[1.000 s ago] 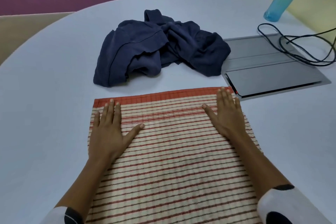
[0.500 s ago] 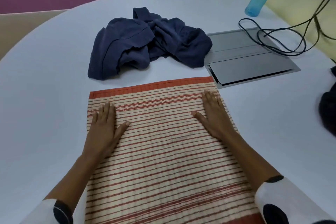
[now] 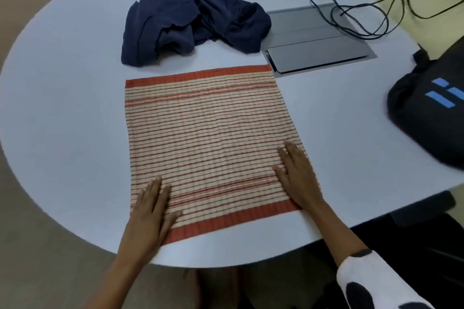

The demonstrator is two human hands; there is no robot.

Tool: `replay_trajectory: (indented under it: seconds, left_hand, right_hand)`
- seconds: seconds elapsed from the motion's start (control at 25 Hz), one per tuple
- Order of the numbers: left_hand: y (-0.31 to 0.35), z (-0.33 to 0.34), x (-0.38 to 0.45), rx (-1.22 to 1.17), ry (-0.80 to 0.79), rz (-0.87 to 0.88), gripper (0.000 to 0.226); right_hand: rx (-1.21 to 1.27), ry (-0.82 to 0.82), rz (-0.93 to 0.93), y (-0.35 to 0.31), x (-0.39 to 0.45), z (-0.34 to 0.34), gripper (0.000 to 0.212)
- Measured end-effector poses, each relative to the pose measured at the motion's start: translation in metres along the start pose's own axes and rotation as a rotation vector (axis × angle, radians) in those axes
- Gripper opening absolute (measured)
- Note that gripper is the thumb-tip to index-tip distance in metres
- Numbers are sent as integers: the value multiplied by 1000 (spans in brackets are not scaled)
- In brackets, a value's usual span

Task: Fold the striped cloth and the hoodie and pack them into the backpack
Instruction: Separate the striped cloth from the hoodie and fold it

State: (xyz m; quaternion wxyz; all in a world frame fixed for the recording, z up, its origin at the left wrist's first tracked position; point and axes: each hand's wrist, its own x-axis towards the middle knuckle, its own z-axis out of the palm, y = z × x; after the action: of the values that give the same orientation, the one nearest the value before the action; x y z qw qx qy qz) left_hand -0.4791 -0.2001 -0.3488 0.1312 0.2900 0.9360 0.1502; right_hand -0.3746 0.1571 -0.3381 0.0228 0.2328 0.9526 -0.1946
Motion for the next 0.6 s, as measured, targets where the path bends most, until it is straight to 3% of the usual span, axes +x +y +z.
replay_trajectory:
  seconds: [0.32, 0.48, 0.6]
  left_hand:
    - [-3, -22, -47, 208, -124, 118, 79]
    - [-6, -35, -56, 241, -38, 234, 31]
    - [-9, -38, -57, 291, -32, 230, 63]
  right_hand:
    - [1, -23, 13, 20, -81, -27, 79]
    - [63, -150, -11, 41, -97, -43, 64]
    - [42, -71, -36, 41, -97, -43, 47]
